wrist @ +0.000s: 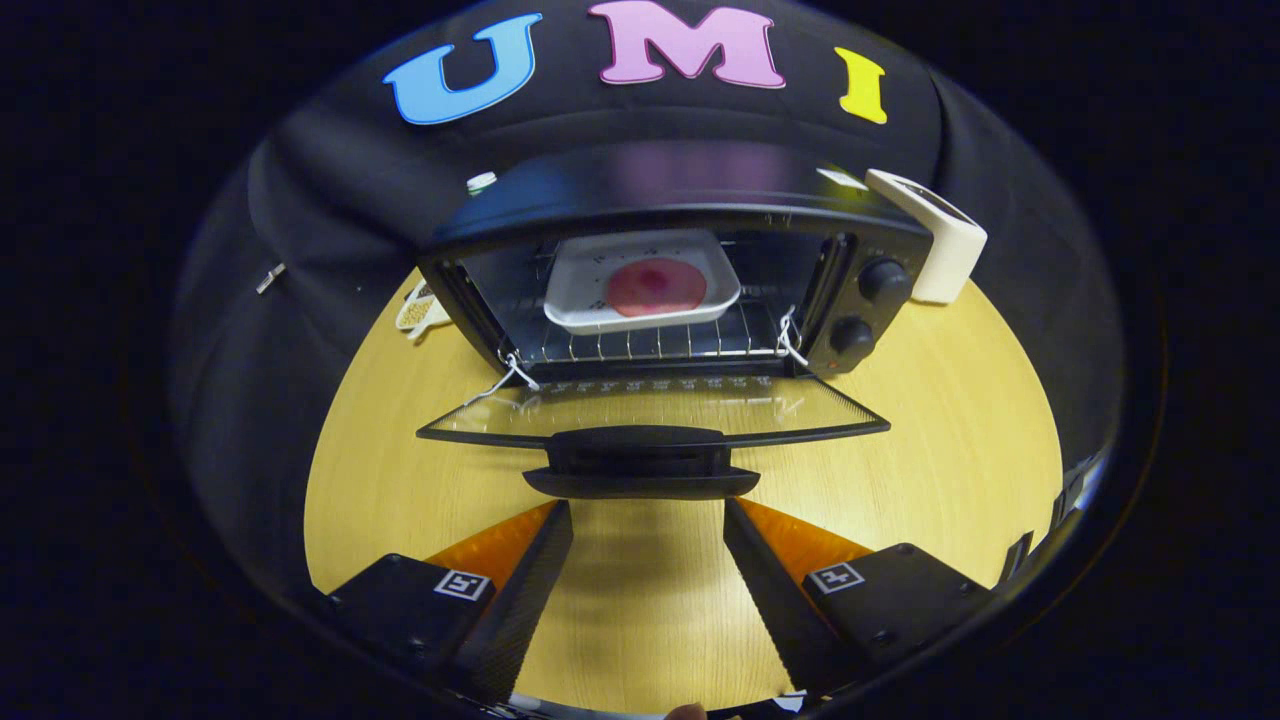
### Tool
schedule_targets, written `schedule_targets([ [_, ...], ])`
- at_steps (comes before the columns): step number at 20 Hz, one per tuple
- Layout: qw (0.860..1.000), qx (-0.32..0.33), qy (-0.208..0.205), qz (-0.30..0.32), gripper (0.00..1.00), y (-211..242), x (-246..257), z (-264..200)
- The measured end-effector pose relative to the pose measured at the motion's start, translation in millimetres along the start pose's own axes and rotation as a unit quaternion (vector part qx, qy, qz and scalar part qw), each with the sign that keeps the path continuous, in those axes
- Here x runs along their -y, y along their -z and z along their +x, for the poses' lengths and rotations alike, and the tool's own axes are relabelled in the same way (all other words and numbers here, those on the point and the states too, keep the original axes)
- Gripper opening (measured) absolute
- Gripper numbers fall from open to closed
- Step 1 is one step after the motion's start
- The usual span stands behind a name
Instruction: Open the toaster oven, put the food inside, and close the toaster oven door.
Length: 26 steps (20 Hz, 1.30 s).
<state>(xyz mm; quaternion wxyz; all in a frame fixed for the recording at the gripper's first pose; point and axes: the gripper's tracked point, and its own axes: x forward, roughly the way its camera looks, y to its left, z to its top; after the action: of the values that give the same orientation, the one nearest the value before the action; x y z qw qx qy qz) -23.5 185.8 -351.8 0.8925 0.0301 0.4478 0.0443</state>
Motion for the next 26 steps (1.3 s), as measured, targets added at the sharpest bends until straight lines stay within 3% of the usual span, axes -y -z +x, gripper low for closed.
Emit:
schedule_targets([
  [4, 0.997, 0.059, 0.007, -0.043, 0.99, -39, 2, -15],
  [13, 0.982, 0.182, -0.009, -0.051, 0.99, -112, -15, -81],
  [19, 0.967, 0.247, -0.019, -0.057, 0.99, -162, 10, -133],
  [26, 0.947, 0.320, -0.015, -0.022, 0.99, -217, 61, -202],
])
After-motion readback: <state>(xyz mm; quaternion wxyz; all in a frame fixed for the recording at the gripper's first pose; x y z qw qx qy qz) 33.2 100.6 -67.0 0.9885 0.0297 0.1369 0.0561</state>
